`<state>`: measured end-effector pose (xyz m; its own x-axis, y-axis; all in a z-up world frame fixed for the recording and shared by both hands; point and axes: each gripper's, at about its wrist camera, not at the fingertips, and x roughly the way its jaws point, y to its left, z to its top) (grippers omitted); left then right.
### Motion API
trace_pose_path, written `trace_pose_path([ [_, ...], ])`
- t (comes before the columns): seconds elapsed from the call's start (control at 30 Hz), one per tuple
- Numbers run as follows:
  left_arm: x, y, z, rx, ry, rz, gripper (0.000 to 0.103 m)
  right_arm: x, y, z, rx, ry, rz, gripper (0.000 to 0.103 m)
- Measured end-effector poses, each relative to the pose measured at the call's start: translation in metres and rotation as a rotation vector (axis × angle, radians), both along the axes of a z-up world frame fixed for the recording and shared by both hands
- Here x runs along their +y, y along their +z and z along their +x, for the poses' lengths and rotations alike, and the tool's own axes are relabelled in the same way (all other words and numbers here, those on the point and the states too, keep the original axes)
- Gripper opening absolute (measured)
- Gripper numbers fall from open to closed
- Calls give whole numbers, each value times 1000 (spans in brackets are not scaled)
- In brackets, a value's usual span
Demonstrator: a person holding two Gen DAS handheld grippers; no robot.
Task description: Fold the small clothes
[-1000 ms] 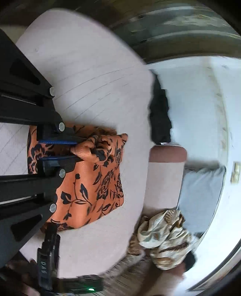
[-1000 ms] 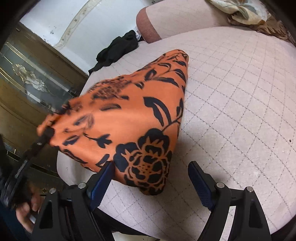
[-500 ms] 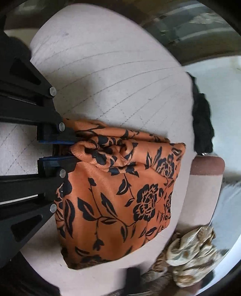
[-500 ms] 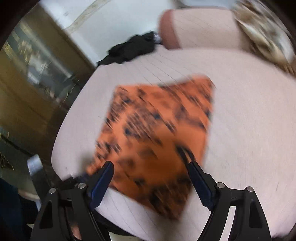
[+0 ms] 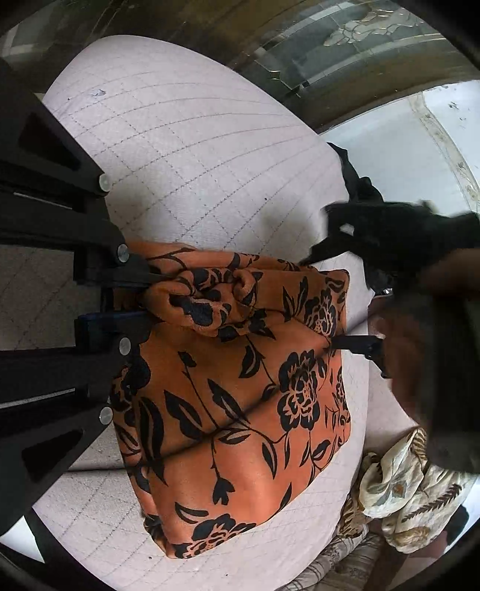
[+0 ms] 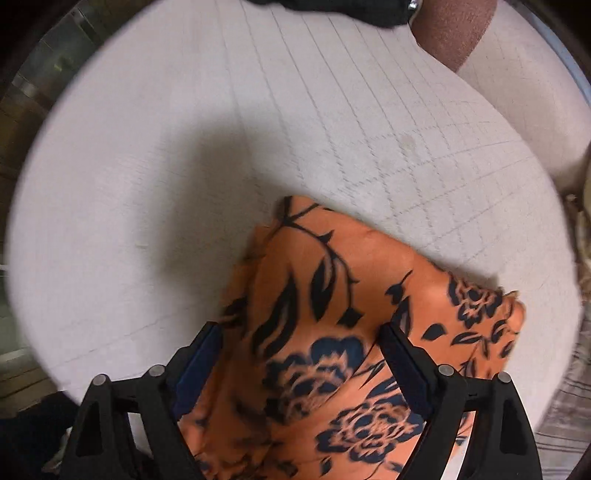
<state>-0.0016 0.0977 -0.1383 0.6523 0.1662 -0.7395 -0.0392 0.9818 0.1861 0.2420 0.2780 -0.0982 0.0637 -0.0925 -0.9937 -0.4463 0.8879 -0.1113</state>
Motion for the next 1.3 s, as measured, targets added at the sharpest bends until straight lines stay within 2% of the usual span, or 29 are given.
trace_pose_path([
  [0.03, 0, 0, 0, -1, -3, 4, 10, 1, -6, 1, 2, 2, -29, 82],
  [0.07, -1, 0, 0, -2, -6, 7, 10, 0, -12, 1, 13, 2, -44, 65],
  [0.17, 0, 0, -2, -8, -7, 10, 10, -3, -11, -5, -8, 35, -26, 41],
  [0.27, 0, 8, -7, -38, -1, 9, 10, -27, 8, -5, -21, -30, 112, 31],
  [0.37, 0, 26, -19, -103, 9, 26, 10, -52, 31, -12, -38, -72, 305, 29],
  [0.43, -2, 32, -26, -135, 23, 59, 10, -62, 42, -18, -42, -78, 446, 29],
  [0.47, -2, 30, -28, -135, 30, 75, 10, -65, 45, -21, -43, -75, 528, 29],
  [0.5, -1, 24, -25, -113, 40, 83, 10, -67, 44, -22, -45, -66, 609, 33],
  [0.53, 1, 16, -21, -67, 45, 76, 10, -66, 36, -24, -49, -56, 609, 43],
  [0.57, 4, 5, -15, -4, 42, 55, 10, -62, 24, -23, -26, -51, 557, 82],
  [0.6, 7, -3, -11, 31, 45, 36, 11, -58, 8, -24, 7, -52, 474, 87],
  [0.67, 11, -1, -13, 17, 42, 12, 13, -59, 7, -38, -48, -17, 477, 87],
  [0.7, 15, 5, -16, -4, 50, -17, 14, -63, 14, -46, -76, 2, 507, 87],
  [0.77, 25, 10, -18, -4, 71, -92, 15, -82, 31, -64, -111, -28, 588, 87],
  [0.83, 39, 18, -22, -17, 97, -193, 15, -101, 43, -79, -116, -37, 661, 87],
  [0.9, 50, 31, -28, -45, 115, -262, 15, -127, 51, -97, -109, -46, 734, 87],
  [1.0, 59, 56, -34, -118, 102, -305, 16, -161, 46, -128, -91, -119, 821, 87],
  [1.07, 64, 68, -32, -154, 90, -326, 18, -187, 33, -138, -75, -179, 841, 87],
  [1.17, 73, 78, -11, -132, 84, -365, 23, -235, 11, -163, -71, -270, 862, 85],
  [1.23, 80, 81, 7, -112, 77, -418, 35, -257, 19, -176, -97, -279, 917, 85],
  [1.27, 81, 80, 18, -97, 59, -433, 48, -268, 24, -182, -135, -285, 908, 86],
  [1.3, 81, 76, 28, -85, 42, -445, 49, -284, 29, -181, -187, -305, 888, 86],
])
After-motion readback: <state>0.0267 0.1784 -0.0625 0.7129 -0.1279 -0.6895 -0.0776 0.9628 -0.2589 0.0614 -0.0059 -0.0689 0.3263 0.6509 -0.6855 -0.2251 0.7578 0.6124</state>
